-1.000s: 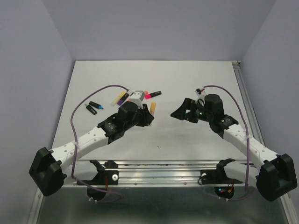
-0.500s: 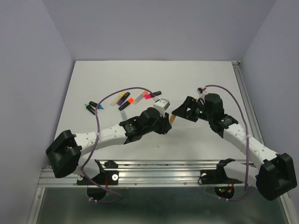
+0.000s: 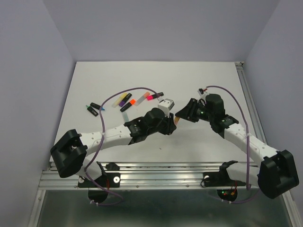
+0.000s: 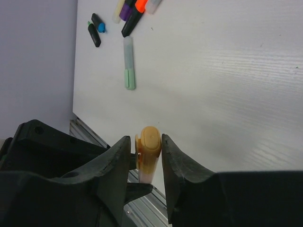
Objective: Open the pen caps
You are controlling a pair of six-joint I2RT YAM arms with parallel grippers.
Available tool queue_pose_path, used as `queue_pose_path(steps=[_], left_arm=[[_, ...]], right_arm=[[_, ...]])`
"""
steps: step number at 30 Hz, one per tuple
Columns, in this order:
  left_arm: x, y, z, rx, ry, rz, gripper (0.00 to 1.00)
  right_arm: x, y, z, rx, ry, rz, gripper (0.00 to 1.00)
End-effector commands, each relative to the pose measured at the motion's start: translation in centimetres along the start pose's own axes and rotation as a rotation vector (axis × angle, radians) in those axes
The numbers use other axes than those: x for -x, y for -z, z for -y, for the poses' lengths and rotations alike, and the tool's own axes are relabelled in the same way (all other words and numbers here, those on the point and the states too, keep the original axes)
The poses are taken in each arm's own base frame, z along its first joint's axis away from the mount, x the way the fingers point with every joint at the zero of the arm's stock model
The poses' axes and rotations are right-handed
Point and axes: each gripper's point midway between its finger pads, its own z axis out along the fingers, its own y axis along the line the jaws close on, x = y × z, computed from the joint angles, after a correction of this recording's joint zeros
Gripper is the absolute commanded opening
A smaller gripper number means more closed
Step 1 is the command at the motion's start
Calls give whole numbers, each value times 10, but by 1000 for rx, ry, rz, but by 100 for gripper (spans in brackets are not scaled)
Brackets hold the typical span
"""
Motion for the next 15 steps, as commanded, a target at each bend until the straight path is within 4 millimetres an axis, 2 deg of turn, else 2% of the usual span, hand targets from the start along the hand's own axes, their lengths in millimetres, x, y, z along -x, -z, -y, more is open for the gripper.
queue_pose_path(steps=[1,6,8,12,13,15], left_arm=[[38,5,23,-58,17,108,0],[41,4,26,-63,16,111,0],[42,3,25,-55,23,114,0],[44,5,28,-64,37,119,0],[42,5,26,-56,49,119,0],[40,9,24,-52,94,122,0]], right_arm=[[17,-1,-27,86,47,43,37],[17,-1,-30,104,52,43,34],[15,-1,-30,108,52,36,29],[17,1,-30,107,79,52,12],[23,1,-23,54,80,82,6],[31,2,-15,1,128,121,1]])
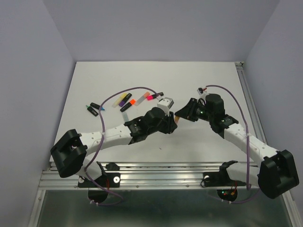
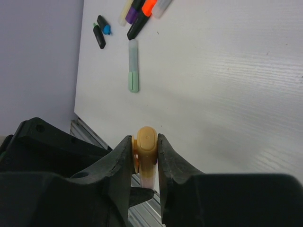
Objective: Open the pen caps
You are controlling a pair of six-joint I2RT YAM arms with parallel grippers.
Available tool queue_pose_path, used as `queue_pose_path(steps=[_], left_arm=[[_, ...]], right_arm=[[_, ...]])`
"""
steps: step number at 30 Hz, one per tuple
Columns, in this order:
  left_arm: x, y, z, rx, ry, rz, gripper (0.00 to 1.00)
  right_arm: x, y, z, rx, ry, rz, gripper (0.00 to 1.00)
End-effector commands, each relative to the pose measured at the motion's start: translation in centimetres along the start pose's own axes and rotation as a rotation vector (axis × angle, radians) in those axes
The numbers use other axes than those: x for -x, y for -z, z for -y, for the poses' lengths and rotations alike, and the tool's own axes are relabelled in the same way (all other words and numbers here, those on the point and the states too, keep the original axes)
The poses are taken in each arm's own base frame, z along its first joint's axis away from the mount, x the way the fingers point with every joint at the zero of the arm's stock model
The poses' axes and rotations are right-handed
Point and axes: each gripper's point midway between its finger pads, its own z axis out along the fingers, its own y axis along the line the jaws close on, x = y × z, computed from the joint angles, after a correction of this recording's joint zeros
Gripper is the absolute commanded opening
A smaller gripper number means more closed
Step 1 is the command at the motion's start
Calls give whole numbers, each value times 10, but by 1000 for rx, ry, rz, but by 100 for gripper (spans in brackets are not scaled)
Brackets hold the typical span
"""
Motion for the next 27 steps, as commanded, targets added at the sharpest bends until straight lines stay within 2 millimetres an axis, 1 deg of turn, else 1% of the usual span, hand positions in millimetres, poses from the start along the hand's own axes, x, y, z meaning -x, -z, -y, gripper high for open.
queue_pose_path(steps=[1,2,3,4,5,6,7,8,9,10,11,12,13,14,15,16,17,19,22,23,25,26,27], left_arm=[[19,10,16,-46,65,71,0],[9,14,9,-36,88,56,0],[12,16,12,-43,101,65,0],[-6,17,5,-38,108,31,0],[-11,19,4,-43,122,24,0],[-25,24,-2,-40,137,2,0],[-24,26,2,-50,147,6,0],[-42,29,-3,-42,147,-25,0],[-48,32,-4,-45,150,-31,0],[-59,37,-10,-27,170,-37,0],[-66,41,-6,-42,171,-43,0],[-68,45,-3,-58,180,-38,0],[-74,48,-3,-62,188,-46,0],[-86,50,-6,-60,204,-66,0],[-89,54,1,-88,209,-64,0],[-98,56,-2,-83,216,-77,0],[-101,58,0,-90,225,-81,0],[-107,62,4,-98,230,-89,0],[-116,64,2,-87,232,-104,0],[-118,64,1,-85,230,-110,0],[-117,64,-1,-73,231,-105,0],[-110,64,1,-66,224,-93,0],[-103,64,4,-69,219,-76,0]], right_arm=[[33,5,-6,-48,118,133,1],[46,5,2,-98,120,196,1],[46,4,3,-101,124,194,1],[51,4,6,-117,129,215,1],[64,4,3,-121,139,258,1],[68,0,6,-131,136,262,1],[74,-1,4,-130,140,277,1],[89,-1,-1,-128,144,313,1],[88,-5,3,-137,142,307,1],[101,-7,3,-141,141,327,1],[112,-7,3,-134,136,350,1],[122,-6,-3,-119,144,369,1],[129,-7,-3,-120,142,380,1],[132,-10,0,-129,139,379,1],[140,-9,5,-141,133,390,1],[148,-7,1,-132,137,404,1],[149,-9,2,-125,138,395,1],[158,-6,7,-132,131,411,1],[163,-2,7,-125,128,408,1],[159,-1,6,-113,125,391,1],[153,1,-3,-76,135,369,1],[142,0,-5,-45,143,328,1],[138,1,-8,-29,148,313,1]])
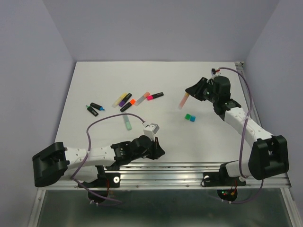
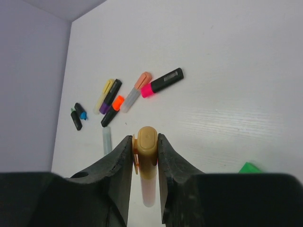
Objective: Open the pen caps
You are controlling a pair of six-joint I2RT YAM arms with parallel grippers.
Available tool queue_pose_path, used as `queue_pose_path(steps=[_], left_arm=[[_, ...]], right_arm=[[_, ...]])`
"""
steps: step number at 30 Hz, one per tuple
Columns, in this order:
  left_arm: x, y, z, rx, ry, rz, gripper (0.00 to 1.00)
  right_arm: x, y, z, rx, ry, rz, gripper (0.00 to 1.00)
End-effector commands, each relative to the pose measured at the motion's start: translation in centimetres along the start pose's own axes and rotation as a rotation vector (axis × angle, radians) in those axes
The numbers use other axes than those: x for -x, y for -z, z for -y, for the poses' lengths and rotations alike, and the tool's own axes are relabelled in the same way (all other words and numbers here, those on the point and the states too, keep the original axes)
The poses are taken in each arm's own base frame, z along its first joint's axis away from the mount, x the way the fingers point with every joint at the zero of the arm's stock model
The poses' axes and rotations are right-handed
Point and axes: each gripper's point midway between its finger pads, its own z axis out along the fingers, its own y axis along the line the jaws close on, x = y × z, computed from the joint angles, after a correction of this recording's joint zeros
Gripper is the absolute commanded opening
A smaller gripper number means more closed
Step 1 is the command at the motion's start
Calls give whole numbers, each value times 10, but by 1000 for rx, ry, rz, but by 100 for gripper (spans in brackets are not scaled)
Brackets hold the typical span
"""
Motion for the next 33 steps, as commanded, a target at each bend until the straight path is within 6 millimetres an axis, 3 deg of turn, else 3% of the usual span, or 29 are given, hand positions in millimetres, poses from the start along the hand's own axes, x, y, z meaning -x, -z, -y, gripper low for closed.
queue_pose_path(steps=[1,3,5,10,14,19,23,25,26,28,33], left_arm=[[25,5,19,-25,-26,66,18],[48,7,32,-16,-47,118,48],[73,9,45,-17,-100,186,99],[112,3,68,-11,-170,269,99],[146,-6,89,10,-224,339,99],[161,-29,90,69,-277,342,99],[179,-35,93,114,-296,365,99],[180,-38,94,115,-303,361,94],[180,-38,96,106,-306,357,87],[181,-38,98,104,-309,361,84],[182,-39,99,100,-316,362,57]], right_arm=[[10,19,-43,163,74,14,1],[-6,26,-44,192,72,-37,1],[-13,39,-51,232,76,-53,1],[-45,62,-55,311,20,-131,1],[-59,76,-64,372,-10,-175,1],[-65,88,-74,404,-19,-193,1],[-66,96,-78,415,-31,-197,1],[-68,98,-77,415,-37,-197,1],[-69,99,-77,412,-36,-199,1],[-73,99,-76,411,-42,-218,1],[-77,97,-73,409,-48,-243,1]])
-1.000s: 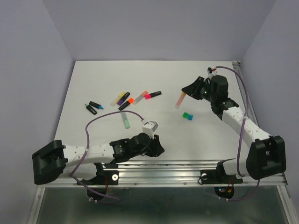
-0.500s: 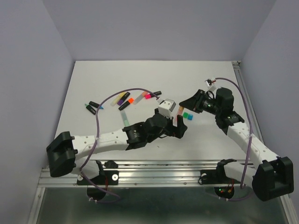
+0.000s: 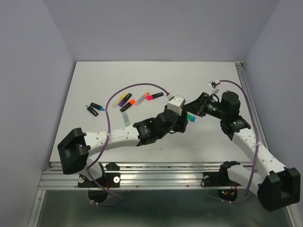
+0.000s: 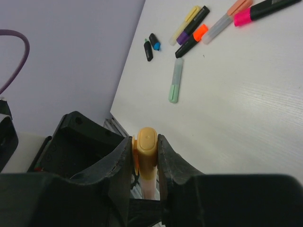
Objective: Open the pen caps
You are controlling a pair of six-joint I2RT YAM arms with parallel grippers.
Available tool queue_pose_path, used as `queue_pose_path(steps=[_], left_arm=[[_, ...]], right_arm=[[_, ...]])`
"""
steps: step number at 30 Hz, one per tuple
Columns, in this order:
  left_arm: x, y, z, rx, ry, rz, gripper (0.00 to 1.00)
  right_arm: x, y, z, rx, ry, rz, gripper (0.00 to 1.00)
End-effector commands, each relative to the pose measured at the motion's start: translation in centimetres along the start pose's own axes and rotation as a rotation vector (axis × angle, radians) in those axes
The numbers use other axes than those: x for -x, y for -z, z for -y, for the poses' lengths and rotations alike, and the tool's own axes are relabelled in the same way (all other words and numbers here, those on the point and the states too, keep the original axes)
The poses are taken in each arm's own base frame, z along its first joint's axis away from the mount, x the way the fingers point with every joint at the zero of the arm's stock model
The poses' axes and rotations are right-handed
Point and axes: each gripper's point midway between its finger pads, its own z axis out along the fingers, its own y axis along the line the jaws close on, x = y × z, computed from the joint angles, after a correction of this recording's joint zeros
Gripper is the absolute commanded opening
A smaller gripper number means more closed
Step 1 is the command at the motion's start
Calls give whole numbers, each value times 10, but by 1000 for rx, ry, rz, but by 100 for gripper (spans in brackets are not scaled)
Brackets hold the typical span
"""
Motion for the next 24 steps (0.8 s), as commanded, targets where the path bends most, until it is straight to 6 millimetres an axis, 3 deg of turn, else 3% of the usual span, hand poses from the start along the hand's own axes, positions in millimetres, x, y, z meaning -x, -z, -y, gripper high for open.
queue_pose_path(steps=[1,4,6,11,13,14,15,16,17,19,20,23,24], left_arm=[[31,3,9,-13,-5,69,48],[29,3,11,-26,-11,61,30],[27,2,10,-23,-14,55,1],[5,3,12,-62,18,3,0],[-14,7,14,-116,43,-23,0],[-35,10,9,-122,72,-63,0],[-37,11,10,-143,94,-55,0],[-63,22,8,-169,140,-87,0],[-61,22,10,-174,160,-80,0],[-75,30,9,-182,170,-93,0],[-74,34,11,-189,190,-81,0],[-85,42,8,-176,192,-80,0],[-81,46,10,-188,205,-68,0]], right_arm=[[-9,-1,2,14,-6,-31,1],[-9,-3,10,-20,-5,-34,1],[-10,-3,14,-35,-6,-36,1],[10,-7,35,-156,24,59,1],[29,-9,42,-211,29,134,1],[36,-14,46,-218,28,157,1],[44,-16,47,-227,30,176,1],[73,-23,49,-241,45,240,1],[71,-27,59,-257,32,224,1],[89,-34,52,-225,53,255,1],[92,-40,61,-236,41,248,1],[109,-47,57,-229,57,268,1],[110,-49,64,-247,56,266,1]])
